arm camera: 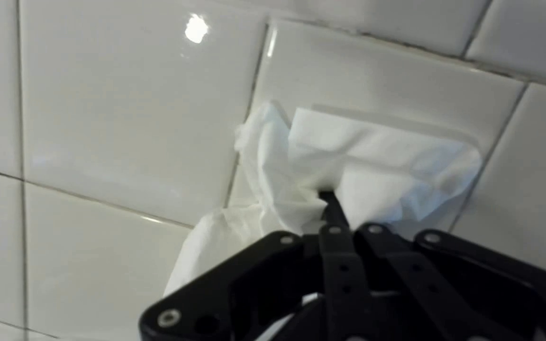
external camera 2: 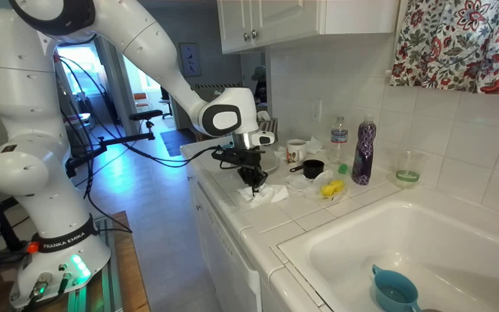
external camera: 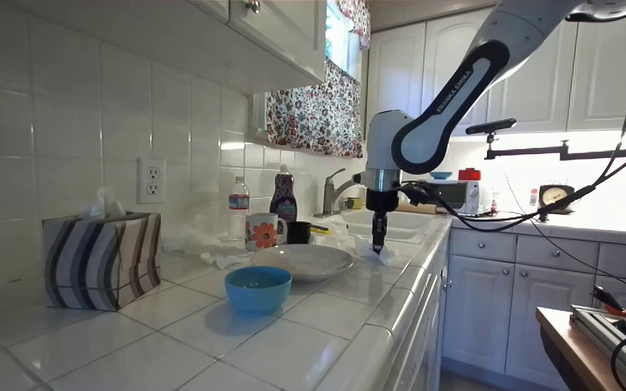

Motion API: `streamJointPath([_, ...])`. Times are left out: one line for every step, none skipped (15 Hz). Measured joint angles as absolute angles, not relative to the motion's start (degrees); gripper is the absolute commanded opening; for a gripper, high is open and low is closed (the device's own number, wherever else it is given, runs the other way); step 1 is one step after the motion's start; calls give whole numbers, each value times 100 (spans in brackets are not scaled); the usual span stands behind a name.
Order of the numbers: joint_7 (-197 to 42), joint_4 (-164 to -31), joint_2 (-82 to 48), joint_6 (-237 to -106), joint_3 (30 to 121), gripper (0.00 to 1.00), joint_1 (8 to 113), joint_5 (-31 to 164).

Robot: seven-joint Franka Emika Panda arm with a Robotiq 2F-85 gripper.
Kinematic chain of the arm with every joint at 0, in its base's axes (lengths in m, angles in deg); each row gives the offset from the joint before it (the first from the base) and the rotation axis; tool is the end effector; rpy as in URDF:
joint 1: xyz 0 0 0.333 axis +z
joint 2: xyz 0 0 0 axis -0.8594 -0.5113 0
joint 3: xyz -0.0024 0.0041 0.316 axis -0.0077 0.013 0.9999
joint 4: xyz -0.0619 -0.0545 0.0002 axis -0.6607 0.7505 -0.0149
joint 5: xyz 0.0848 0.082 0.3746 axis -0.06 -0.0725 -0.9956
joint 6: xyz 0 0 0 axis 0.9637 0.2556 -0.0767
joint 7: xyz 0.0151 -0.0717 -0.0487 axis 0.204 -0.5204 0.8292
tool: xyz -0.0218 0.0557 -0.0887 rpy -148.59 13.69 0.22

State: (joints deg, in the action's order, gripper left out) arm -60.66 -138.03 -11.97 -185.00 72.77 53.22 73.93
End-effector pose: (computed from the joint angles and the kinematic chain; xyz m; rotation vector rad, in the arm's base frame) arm 0.5176 -0.1131 0.2654 2.9983 0.2157 0.0668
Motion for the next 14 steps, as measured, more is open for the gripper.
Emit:
streamJointPath([-5948, -13844, -1169, -18525, 7368, 0, 5384, 7438])
streamJointPath([-5808, -13880, -1144, -18554, 7453, 0, 5439, 7471])
streamJointPath([-5641, -13909, -1125, -18591, 7542, 0, 5482, 7478])
streamJointPath([-5453, -13930, -1110, -18641, 7628, 0, 5510, 7478])
streamJointPath([-5299, -13943, -1101, -18686, 7706, 0, 5528, 7478])
streamJointPath([-5206, -13945, -1100, -18702, 7756, 0, 5534, 7478])
streamJointPath([-5174, -13945, -1101, -18704, 7768, 0, 5534, 7477])
streamJointPath([-5171, -13945, -1101, -18703, 7755, 0, 5511, 7474])
streamJointPath([-5173, -13945, -1102, -18703, 7710, 0, 5477, 7473])
streamJointPath([-5191, -13942, -1106, -18701, 7631, 0, 5424, 7473])
streamJointPath([-5214, -13939, -1112, -18700, 7535, 0, 5353, 7470])
streamJointPath([-5229, -13935, -1118, -18700, 7438, 0, 5262, 7460])
streamJointPath([-5256, -13927, -1121, -18700, 7331, 0, 5163, 7458])
streamJointPath([-5287, -13918, -1121, -18700, 7219, 0, 5059, 7451])
